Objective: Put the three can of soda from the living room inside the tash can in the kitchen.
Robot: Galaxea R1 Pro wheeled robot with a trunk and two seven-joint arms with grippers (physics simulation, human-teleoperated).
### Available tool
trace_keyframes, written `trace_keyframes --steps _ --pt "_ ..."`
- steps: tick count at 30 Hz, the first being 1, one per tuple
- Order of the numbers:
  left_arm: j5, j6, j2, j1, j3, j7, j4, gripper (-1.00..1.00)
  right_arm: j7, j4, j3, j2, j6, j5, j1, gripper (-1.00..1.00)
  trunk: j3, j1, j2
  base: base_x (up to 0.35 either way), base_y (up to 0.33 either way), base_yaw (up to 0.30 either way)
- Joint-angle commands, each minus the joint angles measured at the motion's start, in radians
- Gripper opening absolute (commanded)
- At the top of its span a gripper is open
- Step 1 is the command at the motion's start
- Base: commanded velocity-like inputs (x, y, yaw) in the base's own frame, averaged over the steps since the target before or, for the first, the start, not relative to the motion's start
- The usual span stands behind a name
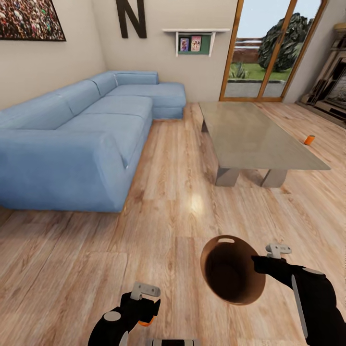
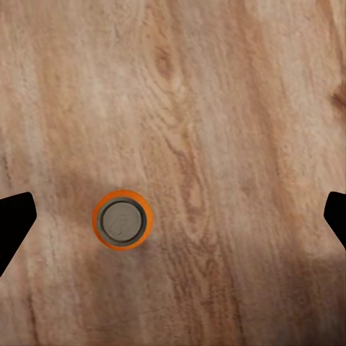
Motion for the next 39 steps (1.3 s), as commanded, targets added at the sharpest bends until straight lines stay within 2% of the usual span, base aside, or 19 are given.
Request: trace_keyframes --steps 1,14,16,18,19,21,23,24,26,28,31,36,39 --pt "0.0 0.0 0.0 0.0 0.0 0.0 0.0 1.0 0.0 0.0 0.0 0.0 0.001 -0.011 0.0 -1.0 -0.001 0.0 0.0 0.0 0.0 -0.089" --pt "0.0 0.001 0.002 0.0 0.003 -0.006 -0.002 1.0 -0.001 0.0 0.0 -0.001 0.0 -0.011 0.0 -1.0 -0.021 0.0 0.0 0.0 0.0 -0.095" --pt "0.003 0.001 0.007 0.0 0.016 -0.011 -0.005 1.0 -0.001 0.0 0.0 -0.001 0.0 -0.011 0.0 -1.0 -0.024 0.0 0.0 0.0 0.0 -0.086" --pt "0.008 0.0 0.023 -0.005 0.082 -0.057 -0.008 1.0 -0.001 0.0 0.0 -0.001 0.0 -0.011 0.0 -1.0 -0.028 0.0 0.0 0.0 0.0 -0.077" --pt "0.008 0.0 0.025 -0.009 0.096 -0.074 -0.008 1.0 -0.001 0.0 0.0 -0.001 0.0 -0.011 0.0 -1.0 -0.029 0.0 0.0 0.0 0.0 -0.074" --pt "0.01 0.001 0.038 -0.031 0.164 -0.165 -0.009 1.0 -0.001 0.0 0.0 -0.002 0.0 -0.011 0.0 -1.0 -0.032 0.0 0.0 0.0 0.0 -0.072" --pt "0.01 0.001 0.063 -0.044 0.244 -0.275 -0.009 1.0 -0.001 0.0 0.0 -0.002 0.0 -0.011 0.0 -1.0 -0.035 0.0 0.0 0.0 0.0 -0.071" --pt "0.01 0.0 0.071 -0.046 0.262 -0.302 -0.009 1.0 -0.001 0.0 0.0 -0.001 0.001 -0.011 0.0 -1.0 -0.037 0.0 0.0 0.0 0.0 -0.07" --pt "0.011 -0.002 0.117 -0.054 0.337 -0.423 -0.009 1.0 0.0 0.0 0.0 -0.001 0.002 -0.011 0.0 -1.0 -0.04 0.0 0.0 0.0 0.0 -0.067" --pt "0.011 -0.006 0.131 -0.055 0.354 -0.45 -0.008 1.0 0.0 0.0 0.0 -0.001 0.002 -0.011 0.0 -1.0 -0.043 0.0 0.0 0.0 0.0 -0.065" --pt "0.01 -0.055 0.141 -0.056 0.368 -0.466 -0.008 1.0 0.0 0.0 0.0 -0.001 0.002 -0.011 0.0 -1.0 -0.048 0.0 0.0 0.0 0.0 -0.063" --pt "0.013 -0.092 0.166 -0.056 0.488 -0.48 -0.002 1.0 0.0 0.0 0.0 -0.001 0.002 -0.011 0.0 -1.0 -0.055 0.0 0.0 0.0 0.0 -0.058" --pt "0.013 -0.098 0.169 -0.056 0.512 -0.481 0.003 1.0 0.0 0.0 0.001 0.0 0.002 -0.011 0.0 -1.0 -0.059 0.0 0.0 0.0 0.0 -0.015"
